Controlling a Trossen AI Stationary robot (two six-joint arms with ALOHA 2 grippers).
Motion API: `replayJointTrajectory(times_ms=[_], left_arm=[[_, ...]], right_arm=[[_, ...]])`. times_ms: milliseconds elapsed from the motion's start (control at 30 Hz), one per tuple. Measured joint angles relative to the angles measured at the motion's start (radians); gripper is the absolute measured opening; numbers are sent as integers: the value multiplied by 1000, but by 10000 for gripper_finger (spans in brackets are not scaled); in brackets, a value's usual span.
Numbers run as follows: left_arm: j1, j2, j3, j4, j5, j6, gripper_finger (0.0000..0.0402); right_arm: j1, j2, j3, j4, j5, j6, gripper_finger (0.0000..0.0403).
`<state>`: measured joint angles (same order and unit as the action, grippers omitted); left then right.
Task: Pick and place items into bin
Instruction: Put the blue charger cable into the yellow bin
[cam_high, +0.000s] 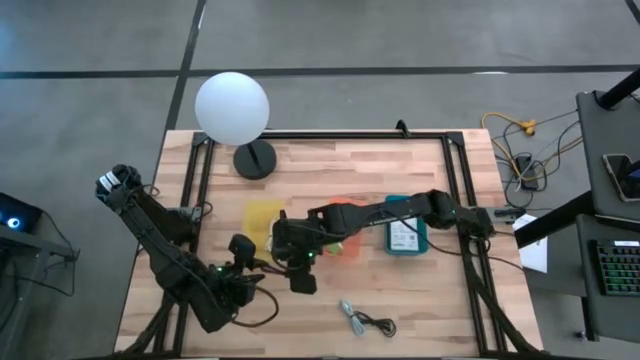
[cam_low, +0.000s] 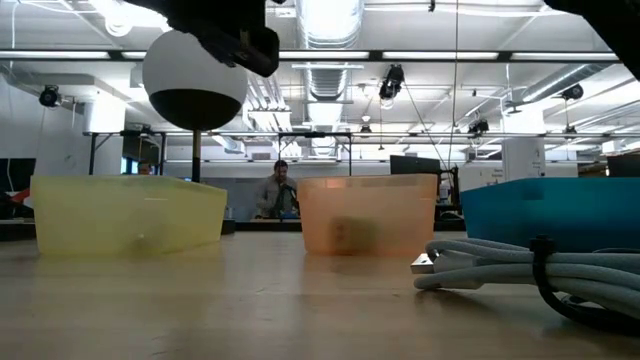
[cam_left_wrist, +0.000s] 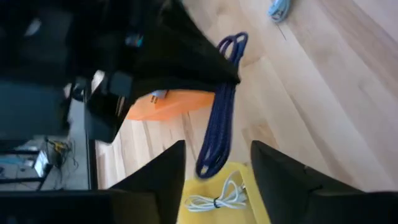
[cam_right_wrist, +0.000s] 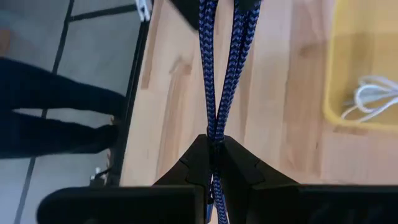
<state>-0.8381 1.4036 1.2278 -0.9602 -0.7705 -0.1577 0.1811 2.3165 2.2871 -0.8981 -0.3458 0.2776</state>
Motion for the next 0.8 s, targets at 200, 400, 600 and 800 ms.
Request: replayJointTrajectory(times_ms=[200,400,600,800], left_arm=[[14,0,-11,9,5,45,96],[27,0,-11,33,7,71,42],[28,1,-11,16,29,58,8],[27,2,-11,-227,37,-168,4]], right_arm=[[0,0,0,20,-15,29,13],[-2,0,0,24,-10,31,13],[-2,-4,0,8,76,60,24],[-9,-49,0,-142,266,50,94]])
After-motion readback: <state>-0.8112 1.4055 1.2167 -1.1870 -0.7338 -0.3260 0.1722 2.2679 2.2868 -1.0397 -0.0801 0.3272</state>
